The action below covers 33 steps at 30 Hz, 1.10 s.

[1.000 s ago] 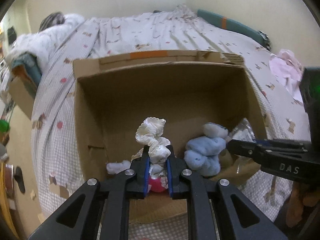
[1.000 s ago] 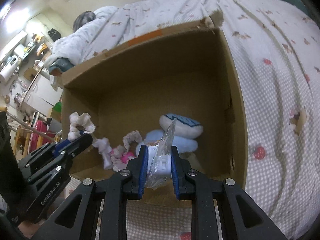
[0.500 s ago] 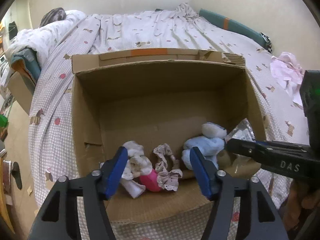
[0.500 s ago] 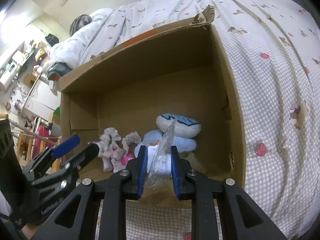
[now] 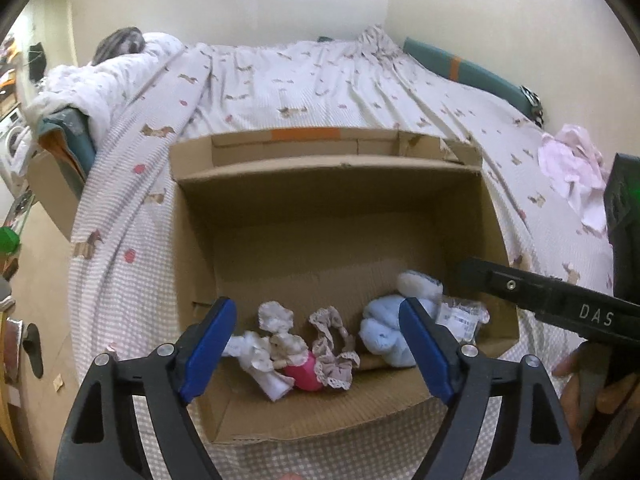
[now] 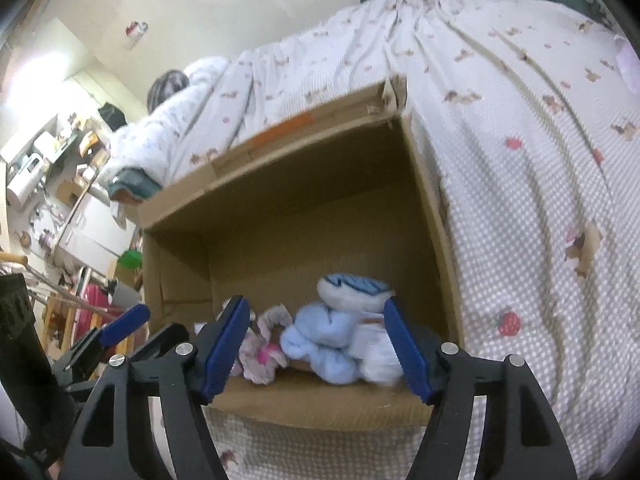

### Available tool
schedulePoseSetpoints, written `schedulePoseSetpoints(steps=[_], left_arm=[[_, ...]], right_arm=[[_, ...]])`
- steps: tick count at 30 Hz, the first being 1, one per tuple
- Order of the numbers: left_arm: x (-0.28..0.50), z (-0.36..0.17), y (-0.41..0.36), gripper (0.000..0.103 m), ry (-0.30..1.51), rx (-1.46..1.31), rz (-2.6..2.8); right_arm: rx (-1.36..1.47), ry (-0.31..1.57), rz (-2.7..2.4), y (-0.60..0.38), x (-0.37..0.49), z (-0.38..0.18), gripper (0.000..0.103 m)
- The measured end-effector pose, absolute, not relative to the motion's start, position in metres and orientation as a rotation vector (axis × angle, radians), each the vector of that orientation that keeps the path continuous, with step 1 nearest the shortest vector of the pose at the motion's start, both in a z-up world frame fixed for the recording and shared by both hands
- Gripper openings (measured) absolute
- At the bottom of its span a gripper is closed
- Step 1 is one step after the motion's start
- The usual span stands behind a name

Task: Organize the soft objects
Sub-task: 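Withdraw both grippers up and away from the box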

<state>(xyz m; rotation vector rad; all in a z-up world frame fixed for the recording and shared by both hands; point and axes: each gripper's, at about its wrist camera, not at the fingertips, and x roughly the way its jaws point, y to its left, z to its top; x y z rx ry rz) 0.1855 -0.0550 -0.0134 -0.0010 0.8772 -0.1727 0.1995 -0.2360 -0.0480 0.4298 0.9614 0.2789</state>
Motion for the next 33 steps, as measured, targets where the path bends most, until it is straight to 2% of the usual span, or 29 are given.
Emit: schedulePoseSetpoints(steps=[2, 3, 4, 5, 10, 20, 25, 33], left_arm=[[0.183, -0.007, -0.051, 0.082, 0.86, -0.013, -0.166], [0.182, -0.003, -0.049, 0.082, 0.852, -0.019, -0.155], [0.181, 0.0, -0.047, 0.082, 0.847, -0.021, -0.138], [0.18, 0.003, -0.045, 0.082, 0.842, -0.022, -0.124], [0.169, 0.018, -0.032, 0.082, 0.797, -0.043, -0.066], [0.138, 0.043, -0.019, 0.083, 0.717, -0.036, -0.047], [0.122, 0.05, -0.002, 0.101, 0.724, -0.088, -0.042], [0.088, 0.056, 0.01, 0.102, 0.702, -0.031, 0.032]], right_arm=[[0.429, 0.933, 0.256, -0.238, 0.197, -0.041, 0.084], [0.438, 0.903, 0.245, -0.24, 0.195, -0.037, 0.096], [0.45, 0.875, 0.245, -0.242, 0.193, -0.032, 0.102], [0.459, 0.846, 0.248, -0.243, 0.192, -0.027, 0.103], [0.425, 0.749, 0.203, -0.242, 0.18, -0.006, 0.103], [0.361, 0.732, 0.167, -0.24, 0.154, 0.005, 0.103], [0.299, 0.678, 0.173, -0.235, 0.132, 0.017, 0.103], [0.26, 0.651, 0.182, -0.23, 0.101, 0.024, 0.103]])
